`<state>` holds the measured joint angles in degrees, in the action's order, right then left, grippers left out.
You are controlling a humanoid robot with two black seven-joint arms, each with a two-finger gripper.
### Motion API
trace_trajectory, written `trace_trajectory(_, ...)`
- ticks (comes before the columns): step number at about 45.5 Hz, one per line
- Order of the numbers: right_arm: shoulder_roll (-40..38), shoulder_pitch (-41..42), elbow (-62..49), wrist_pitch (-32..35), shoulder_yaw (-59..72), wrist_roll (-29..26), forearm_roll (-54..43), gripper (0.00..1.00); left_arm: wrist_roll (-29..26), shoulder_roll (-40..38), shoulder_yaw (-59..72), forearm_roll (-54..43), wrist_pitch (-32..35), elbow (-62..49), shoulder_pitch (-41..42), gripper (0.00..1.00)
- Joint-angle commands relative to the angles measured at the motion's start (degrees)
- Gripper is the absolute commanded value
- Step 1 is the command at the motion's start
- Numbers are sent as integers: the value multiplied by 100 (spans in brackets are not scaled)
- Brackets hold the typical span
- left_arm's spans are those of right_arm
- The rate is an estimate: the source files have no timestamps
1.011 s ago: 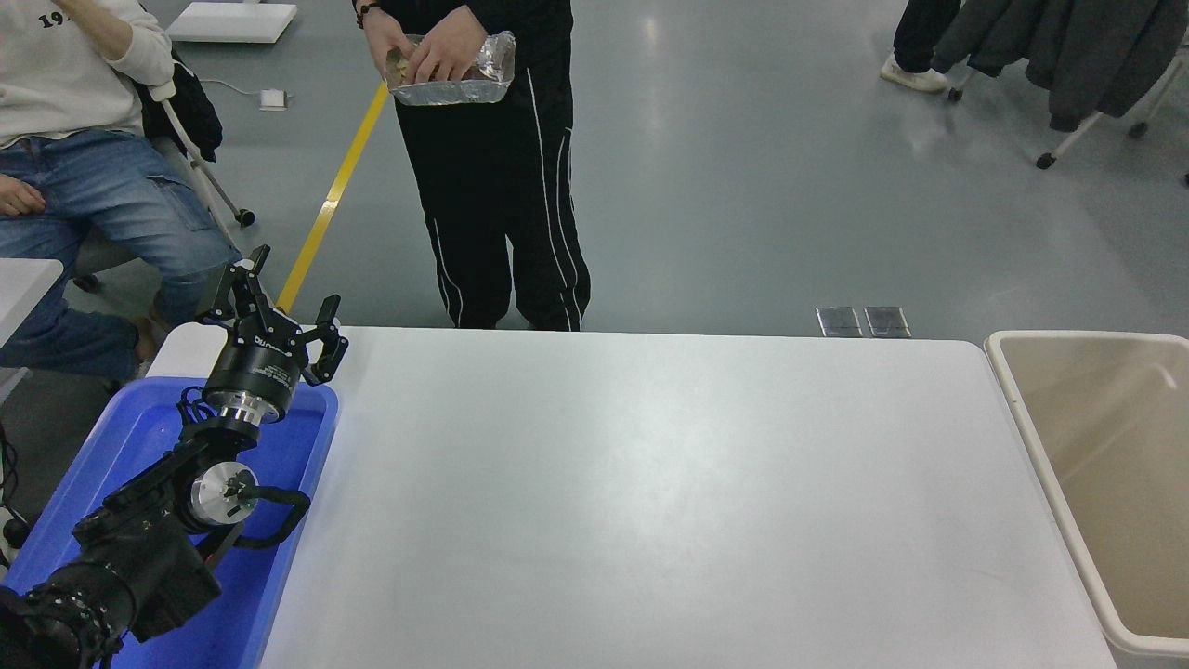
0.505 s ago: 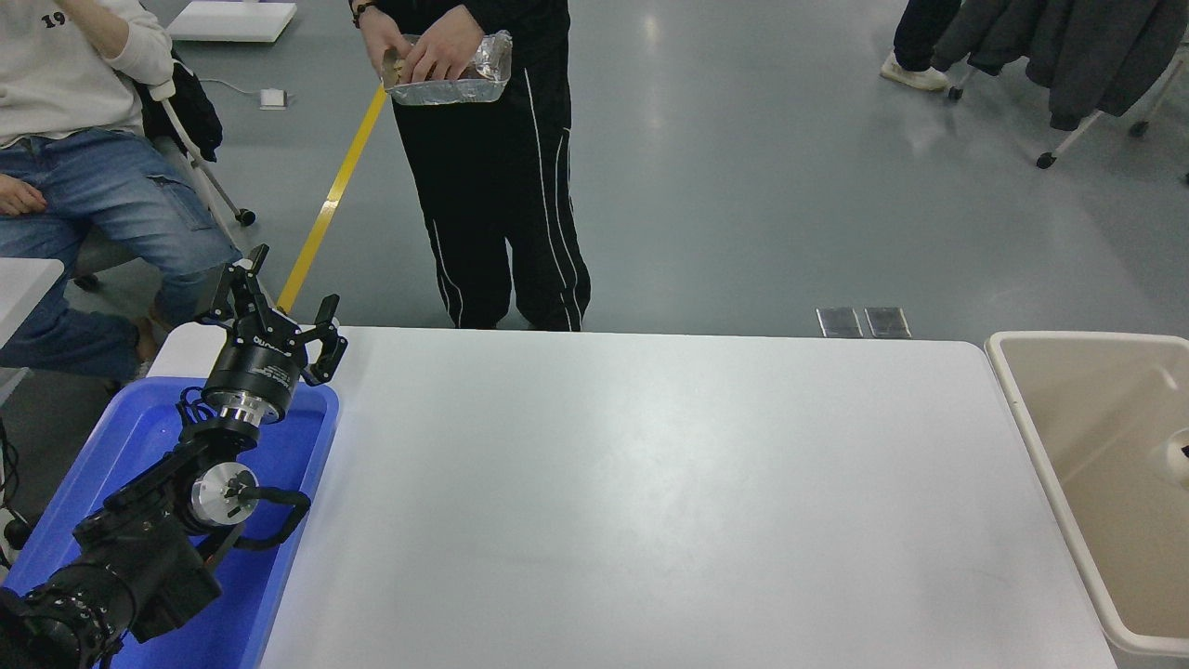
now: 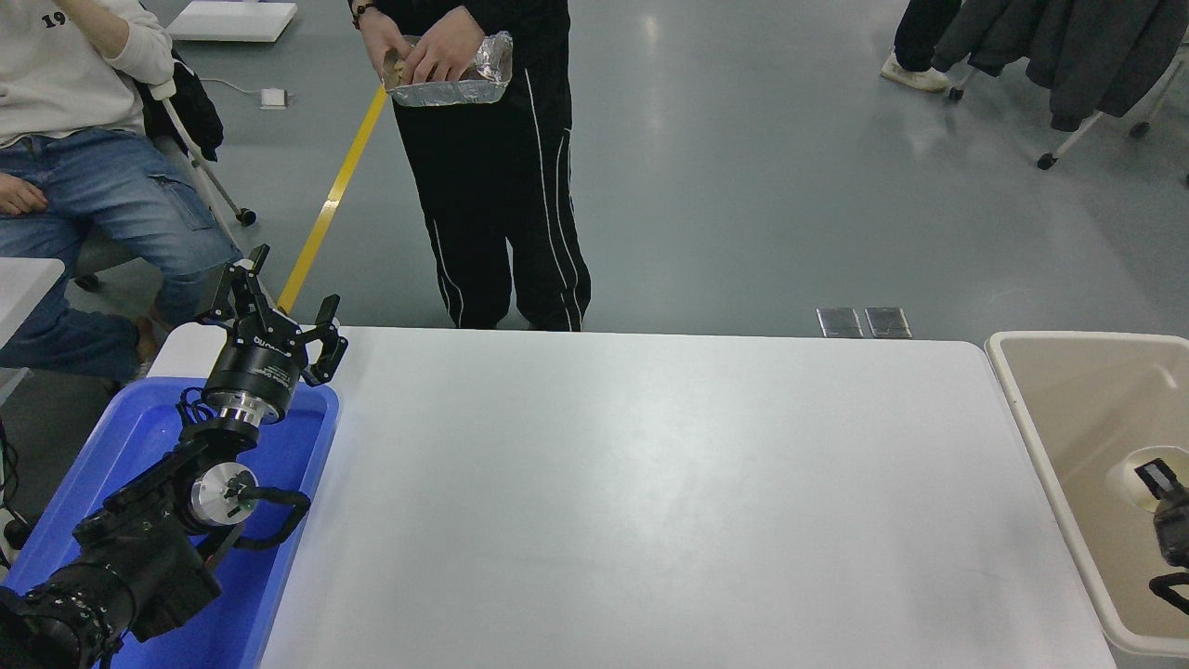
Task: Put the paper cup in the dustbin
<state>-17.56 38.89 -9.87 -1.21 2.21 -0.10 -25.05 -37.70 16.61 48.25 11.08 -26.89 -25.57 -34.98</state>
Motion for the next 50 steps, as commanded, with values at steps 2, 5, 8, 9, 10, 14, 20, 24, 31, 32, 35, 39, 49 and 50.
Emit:
trace_trajectory(2,-11,83,47,-406,-36,36,9,92,0,0,0,0,0,9,0,100)
trace_trajectory(5,15,153,56,-389,-45,27,9,98,0,0,0,0,0,0,0,100)
trace_trajectory(8,24,259,108,-371,-63,27,9,98,0,0,-8,0,0,0,0,100)
trace_trajectory(9,24,294,143,-362,-80,27,9,98,0,0,-8,0,0,0,0,100)
trace_trajectory(10,24,329,196,-345,-106,27,9,99,0,0,0,0,0,0,0,100)
trace_trajectory(14,-28,522,521,-336,-396,27,9,99,0,0,0,0,0,0,0,100)
trace_trajectory(20,-256,883,1013,-301,-1142,27,9,99,0,0,0,0,0,0,0,100)
trace_trajectory(24,-468,1172,1373,-327,-1433,27,0,99,0,0,0,0,0,9,0,100)
trace_trajectory(31,-1004,1743,1979,-318,-1697,45,9,99,0,0,0,0,0,9,0,100)
trace_trajectory(32,-1083,1831,2102,-318,-1750,45,0,99,0,0,0,0,0,9,0,100)
trace_trajectory(35,-1329,2034,2568,-318,-1969,45,9,99,0,0,0,0,0,0,0,100)
trace_trajectory(39,-1759,2166,3367,-318,-2443,45,9,99,0,0,0,0,0,0,0,100)
trace_trajectory(49,-2041,2035,4836,-310,-4227,45,-8,99,0,0,-8,0,0,9,0,100)
trace_trajectory(50,-2041,1982,4933,-310,-4368,45,-8,99,0,0,0,0,0,0,0,100)
